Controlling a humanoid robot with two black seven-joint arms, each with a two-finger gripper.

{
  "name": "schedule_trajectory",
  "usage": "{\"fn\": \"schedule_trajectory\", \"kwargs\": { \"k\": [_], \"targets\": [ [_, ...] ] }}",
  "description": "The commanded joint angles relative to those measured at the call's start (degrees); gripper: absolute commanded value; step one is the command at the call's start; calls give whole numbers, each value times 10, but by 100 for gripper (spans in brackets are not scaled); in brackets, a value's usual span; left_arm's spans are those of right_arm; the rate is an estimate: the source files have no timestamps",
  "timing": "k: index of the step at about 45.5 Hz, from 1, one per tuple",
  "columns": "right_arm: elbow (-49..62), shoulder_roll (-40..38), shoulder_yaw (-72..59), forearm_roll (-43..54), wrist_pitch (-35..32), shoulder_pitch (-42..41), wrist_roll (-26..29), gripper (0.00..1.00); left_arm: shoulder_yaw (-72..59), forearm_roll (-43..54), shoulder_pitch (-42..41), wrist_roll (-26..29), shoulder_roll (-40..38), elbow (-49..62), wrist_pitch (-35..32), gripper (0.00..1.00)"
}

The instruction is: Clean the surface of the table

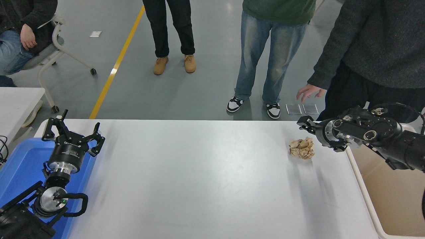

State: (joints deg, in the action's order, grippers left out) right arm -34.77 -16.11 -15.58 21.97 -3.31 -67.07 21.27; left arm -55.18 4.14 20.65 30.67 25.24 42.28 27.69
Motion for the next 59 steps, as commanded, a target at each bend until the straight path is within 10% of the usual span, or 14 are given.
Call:
{"fn": "schedule_trajectory", "kwargs": {
  "k": [1,59],
  "targets": [
    [79,56,-23,-10,-6,9,16,99,0,0,0,0,0,0,0,99],
    [275,161,-32,-27,-13,69,33,99,0,0,0,0,0,0,0,99]
  ]
}}
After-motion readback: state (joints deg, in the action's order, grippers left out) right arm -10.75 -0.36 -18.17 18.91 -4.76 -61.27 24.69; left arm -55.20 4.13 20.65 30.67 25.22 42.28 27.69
